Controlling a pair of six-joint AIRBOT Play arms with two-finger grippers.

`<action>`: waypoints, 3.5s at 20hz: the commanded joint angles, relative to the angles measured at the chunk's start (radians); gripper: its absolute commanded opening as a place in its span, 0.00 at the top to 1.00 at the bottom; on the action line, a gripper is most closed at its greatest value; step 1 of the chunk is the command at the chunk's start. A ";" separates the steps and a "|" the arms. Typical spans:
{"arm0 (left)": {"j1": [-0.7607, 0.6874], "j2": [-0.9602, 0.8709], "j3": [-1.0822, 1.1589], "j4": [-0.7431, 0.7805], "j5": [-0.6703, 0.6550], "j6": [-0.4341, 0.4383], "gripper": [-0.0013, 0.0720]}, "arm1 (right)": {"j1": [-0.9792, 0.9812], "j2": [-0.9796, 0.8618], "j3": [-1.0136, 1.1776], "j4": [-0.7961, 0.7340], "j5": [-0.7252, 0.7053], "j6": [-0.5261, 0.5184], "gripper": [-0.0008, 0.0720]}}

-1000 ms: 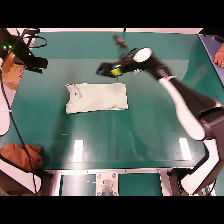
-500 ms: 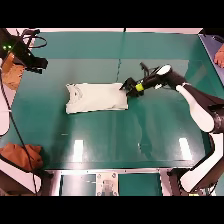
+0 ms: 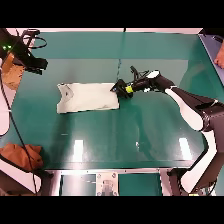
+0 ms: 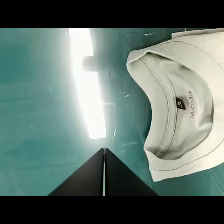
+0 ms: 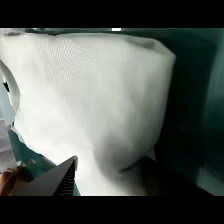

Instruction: Fold the shirts.

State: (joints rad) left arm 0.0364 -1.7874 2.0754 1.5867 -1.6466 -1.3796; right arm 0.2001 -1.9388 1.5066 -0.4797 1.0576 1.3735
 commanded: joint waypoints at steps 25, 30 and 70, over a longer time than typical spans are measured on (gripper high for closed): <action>0.000 0.000 -0.071 -0.003 -0.002 -0.007 0.96 | -0.064 0.102 0.291 -0.122 0.119 0.124 0.96; 0.000 0.000 -0.071 -0.012 -0.003 -0.008 0.96 | -0.420 0.345 0.339 -0.320 0.260 0.224 0.96; -0.002 0.087 -0.077 -0.258 -0.009 -0.037 0.96 | -0.985 0.516 -0.069 -0.895 0.518 0.406 0.97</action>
State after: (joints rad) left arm 0.0364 -1.7409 2.0033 1.3708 -1.6501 -1.3960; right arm -0.9161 -1.4319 1.4086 -1.5955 1.6844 1.8271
